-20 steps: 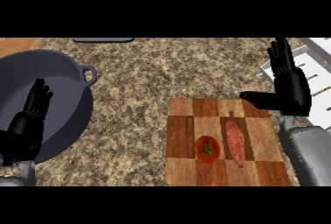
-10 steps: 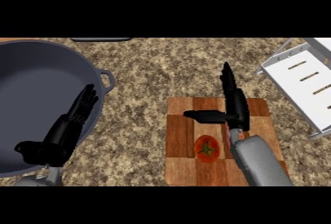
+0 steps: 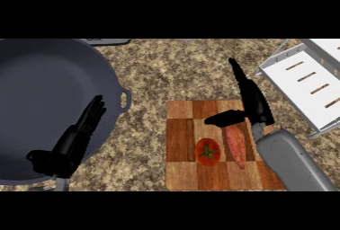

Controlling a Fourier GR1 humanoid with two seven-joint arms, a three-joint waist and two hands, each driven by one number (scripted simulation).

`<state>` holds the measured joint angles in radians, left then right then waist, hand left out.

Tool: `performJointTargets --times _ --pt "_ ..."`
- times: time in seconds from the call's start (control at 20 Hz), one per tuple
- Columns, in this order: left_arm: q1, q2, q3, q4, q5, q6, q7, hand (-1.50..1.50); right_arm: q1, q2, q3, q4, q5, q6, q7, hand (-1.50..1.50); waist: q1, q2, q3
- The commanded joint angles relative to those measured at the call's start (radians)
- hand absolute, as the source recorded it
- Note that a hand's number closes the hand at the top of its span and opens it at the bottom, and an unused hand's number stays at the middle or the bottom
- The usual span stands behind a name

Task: Pick the sweet potato from the cutting board and place it in the tiered basket

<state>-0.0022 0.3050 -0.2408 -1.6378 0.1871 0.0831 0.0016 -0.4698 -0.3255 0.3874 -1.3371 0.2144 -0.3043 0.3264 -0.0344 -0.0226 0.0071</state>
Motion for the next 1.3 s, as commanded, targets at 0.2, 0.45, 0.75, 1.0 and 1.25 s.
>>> performJointTargets --times 0.2,0.45,0.75,1.0,1.25 --pt "-0.005 0.000 0.009 0.082 0.008 -0.023 -0.011 0.00 -0.147 -0.242 0.199 -0.075 0.106 0.450 0.415 -1.50 -0.001 0.001 -0.020" --pt "-0.051 -0.003 0.038 0.152 0.008 -0.035 -0.043 0.00 -0.248 -0.223 0.192 -0.249 -0.049 0.709 0.731 -1.50 -0.003 0.008 -0.014" --pt "-0.109 -0.063 0.037 0.269 -0.008 -0.040 -0.095 0.00 -0.199 -0.178 0.194 -0.437 -0.116 0.711 1.004 -1.50 0.007 0.017 -0.010" --pt "-0.125 -0.068 0.029 0.272 -0.023 -0.050 -0.089 0.00 -0.168 -0.188 0.224 -0.491 0.021 0.618 1.056 -1.50 0.017 0.017 -0.009" --pt "-0.108 -0.070 0.031 0.260 -0.019 -0.055 -0.087 0.00 -0.098 -0.217 0.266 -0.407 0.028 0.652 1.057 -1.50 0.022 0.019 -0.009"
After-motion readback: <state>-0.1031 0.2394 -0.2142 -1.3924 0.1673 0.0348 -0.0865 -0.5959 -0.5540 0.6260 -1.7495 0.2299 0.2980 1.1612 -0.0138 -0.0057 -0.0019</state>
